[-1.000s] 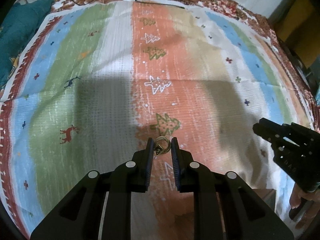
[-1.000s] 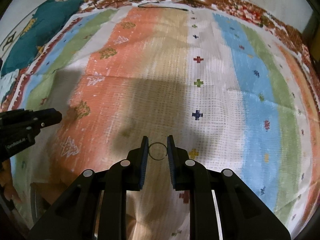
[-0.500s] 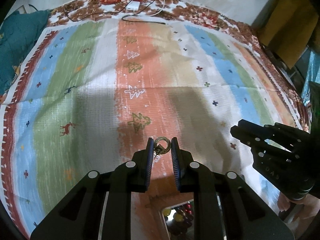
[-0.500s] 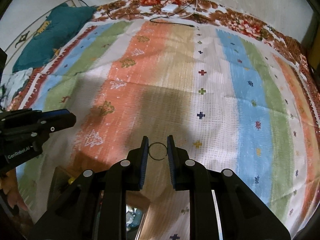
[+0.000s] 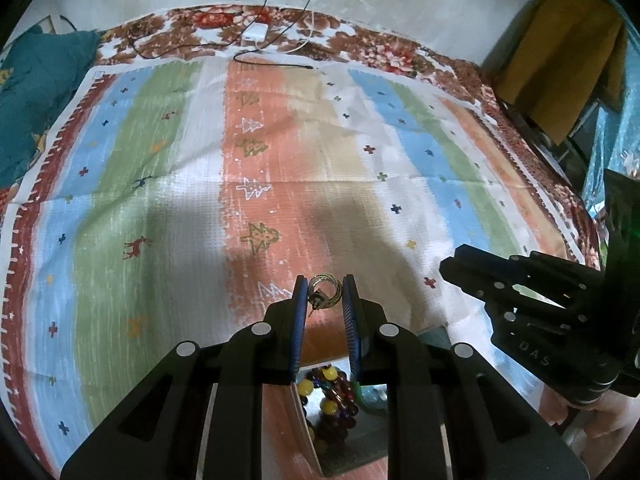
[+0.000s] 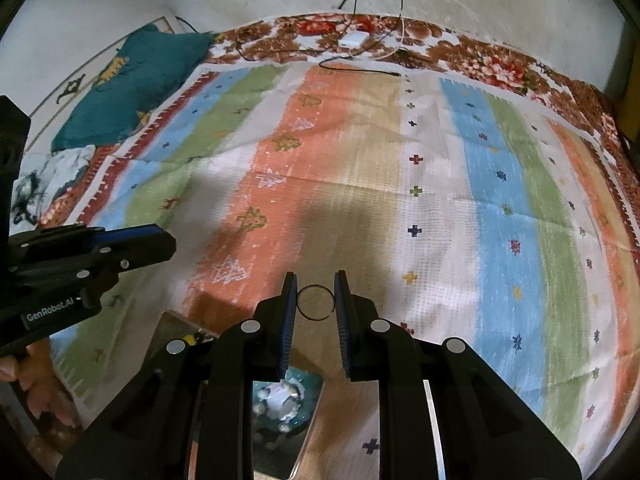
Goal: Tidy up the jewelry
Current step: 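Carry the ring in the left tool while the right tool carries its ring to the tin, then open the left tool over the tin while the right tool releases its ring into it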
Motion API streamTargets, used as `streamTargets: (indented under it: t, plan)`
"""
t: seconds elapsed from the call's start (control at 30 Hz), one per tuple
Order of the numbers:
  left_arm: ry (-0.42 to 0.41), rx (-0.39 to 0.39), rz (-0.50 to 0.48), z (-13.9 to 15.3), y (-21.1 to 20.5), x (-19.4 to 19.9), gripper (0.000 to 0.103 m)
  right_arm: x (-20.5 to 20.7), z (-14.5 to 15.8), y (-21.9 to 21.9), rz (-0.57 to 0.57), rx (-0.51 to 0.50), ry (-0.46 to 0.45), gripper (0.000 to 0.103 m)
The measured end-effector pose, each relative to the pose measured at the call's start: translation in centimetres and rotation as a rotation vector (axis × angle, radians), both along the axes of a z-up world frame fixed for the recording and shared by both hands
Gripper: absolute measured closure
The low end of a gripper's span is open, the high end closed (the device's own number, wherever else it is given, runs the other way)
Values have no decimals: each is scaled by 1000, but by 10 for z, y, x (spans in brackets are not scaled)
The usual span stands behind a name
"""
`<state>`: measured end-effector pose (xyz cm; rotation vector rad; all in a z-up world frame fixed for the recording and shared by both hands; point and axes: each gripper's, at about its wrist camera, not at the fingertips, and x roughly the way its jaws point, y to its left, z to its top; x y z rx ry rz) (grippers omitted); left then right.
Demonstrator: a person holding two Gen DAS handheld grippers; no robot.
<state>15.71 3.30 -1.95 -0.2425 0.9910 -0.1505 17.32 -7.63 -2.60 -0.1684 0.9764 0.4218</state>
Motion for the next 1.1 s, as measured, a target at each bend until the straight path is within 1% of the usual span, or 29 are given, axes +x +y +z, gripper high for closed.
streamTargets:
  t: [0.47, 0.9, 1.1]
  plan:
    - [-49, 5, -32, 11, -14, -37, 86, -34, 11, -4, 46, 48, -16, 83]
    - [-67, -9, -38, 14, -16, -58, 86, -60, 3, 0, 99, 58, 17, 83]
    - [-61, -29, -26, 14, -16, -63, 86, -63, -1, 0, 100, 63, 35, 83]
